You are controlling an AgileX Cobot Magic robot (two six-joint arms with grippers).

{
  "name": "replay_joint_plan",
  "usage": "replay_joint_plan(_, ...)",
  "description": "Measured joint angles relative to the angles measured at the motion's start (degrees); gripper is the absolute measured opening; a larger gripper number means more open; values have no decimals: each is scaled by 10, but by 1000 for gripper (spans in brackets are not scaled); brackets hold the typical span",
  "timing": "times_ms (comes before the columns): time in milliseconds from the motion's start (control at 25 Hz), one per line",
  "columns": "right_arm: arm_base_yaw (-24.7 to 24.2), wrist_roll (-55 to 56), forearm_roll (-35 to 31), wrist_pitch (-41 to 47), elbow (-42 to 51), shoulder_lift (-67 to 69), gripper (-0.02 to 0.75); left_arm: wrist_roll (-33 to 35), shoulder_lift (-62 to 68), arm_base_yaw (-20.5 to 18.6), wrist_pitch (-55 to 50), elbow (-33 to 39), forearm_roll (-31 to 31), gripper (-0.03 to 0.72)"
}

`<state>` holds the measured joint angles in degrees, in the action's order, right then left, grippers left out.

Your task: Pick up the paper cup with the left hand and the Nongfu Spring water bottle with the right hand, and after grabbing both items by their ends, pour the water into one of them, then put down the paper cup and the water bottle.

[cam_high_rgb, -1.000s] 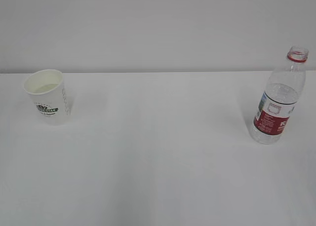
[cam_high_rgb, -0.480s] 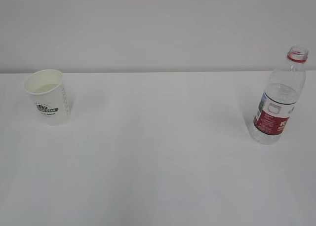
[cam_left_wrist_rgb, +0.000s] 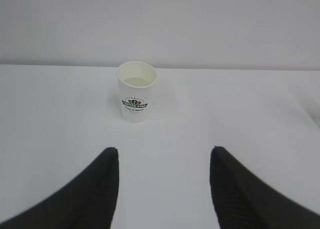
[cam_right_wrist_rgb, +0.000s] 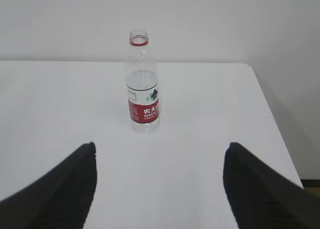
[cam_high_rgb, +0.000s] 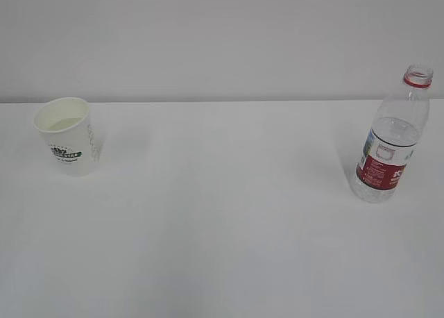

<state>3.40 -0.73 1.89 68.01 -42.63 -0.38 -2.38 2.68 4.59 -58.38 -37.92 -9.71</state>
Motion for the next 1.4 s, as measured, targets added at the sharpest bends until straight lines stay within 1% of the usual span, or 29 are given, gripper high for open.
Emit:
replay_joint_plan(240, 0, 1, -19, 43, 0, -1, 591, 0, -22, 0, -43, -3, 0, 418)
replay_joint_plan(480, 0, 1, -23, 50, 21, -6, 591, 1, -22, 0, -74, -3, 1, 404)
replay_joint_plan(680, 0, 1, -23, 50, 54, -6, 591, 1, -22, 0, -86, -3, 34, 403)
replay_joint_plan(800, 0, 1, -24, 51, 70, -6, 591, 1, -22, 0, -86, -3, 41, 403)
replay_joint_plan(1120, 0, 1, -24, 11, 127, -6, 590, 2, -22, 0, -86, 15, 47, 398)
replay_joint_plan(1400, 0, 1, -24, -14, 139, -6, 589, 2, -22, 0, -86, 17, 69, 398)
